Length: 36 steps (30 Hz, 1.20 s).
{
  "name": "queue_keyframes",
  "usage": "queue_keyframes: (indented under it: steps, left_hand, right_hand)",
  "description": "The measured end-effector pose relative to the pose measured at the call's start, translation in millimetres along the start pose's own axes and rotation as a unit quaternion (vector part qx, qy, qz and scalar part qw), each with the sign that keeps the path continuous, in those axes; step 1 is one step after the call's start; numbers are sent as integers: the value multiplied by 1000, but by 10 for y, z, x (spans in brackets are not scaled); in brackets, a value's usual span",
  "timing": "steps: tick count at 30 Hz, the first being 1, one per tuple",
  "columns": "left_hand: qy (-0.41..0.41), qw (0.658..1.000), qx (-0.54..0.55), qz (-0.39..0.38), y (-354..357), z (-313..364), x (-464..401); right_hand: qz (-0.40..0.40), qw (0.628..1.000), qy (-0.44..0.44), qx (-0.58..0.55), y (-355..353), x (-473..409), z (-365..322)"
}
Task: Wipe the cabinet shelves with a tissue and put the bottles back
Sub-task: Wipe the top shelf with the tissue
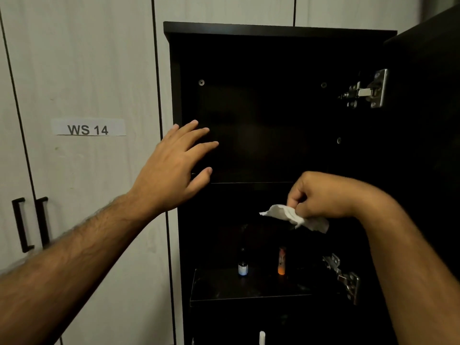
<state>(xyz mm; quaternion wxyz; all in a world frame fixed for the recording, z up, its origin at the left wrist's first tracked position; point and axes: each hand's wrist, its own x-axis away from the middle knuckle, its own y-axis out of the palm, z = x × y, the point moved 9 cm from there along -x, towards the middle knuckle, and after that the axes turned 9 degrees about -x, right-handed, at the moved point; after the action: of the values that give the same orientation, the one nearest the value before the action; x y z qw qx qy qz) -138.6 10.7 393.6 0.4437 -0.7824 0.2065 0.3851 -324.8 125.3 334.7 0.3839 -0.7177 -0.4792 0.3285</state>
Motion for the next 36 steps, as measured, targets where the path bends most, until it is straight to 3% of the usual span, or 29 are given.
queue_keyframes:
  steps: [4, 8, 13, 17, 28, 36]
  left_hand:
    - [0, 999, 33, 12, 40, 182, 115]
    - [-10, 998, 56, 4, 127, 327, 348]
    - [-63, 995, 79, -16, 245, 223, 824]
    - [-126, 987, 95, -27, 351, 57, 1361]
    - [-264, 950, 88, -144, 751, -500, 2758]
    - [-354, 909, 97, -199, 849, -1118, 3993]
  right_hand:
    - [84, 993, -48, -70, 204, -21, 75]
    - [125, 964, -107, -211, 464, -88, 106]
    - [122, 872, -119, -459, 956, -181, 192]
    - [86, 821, -112, -553, 1526, -250, 180]
    - [-4, 834, -41, -551, 3089, -553, -380]
    - [-73, 849, 56, -520, 4390, -769, -810]
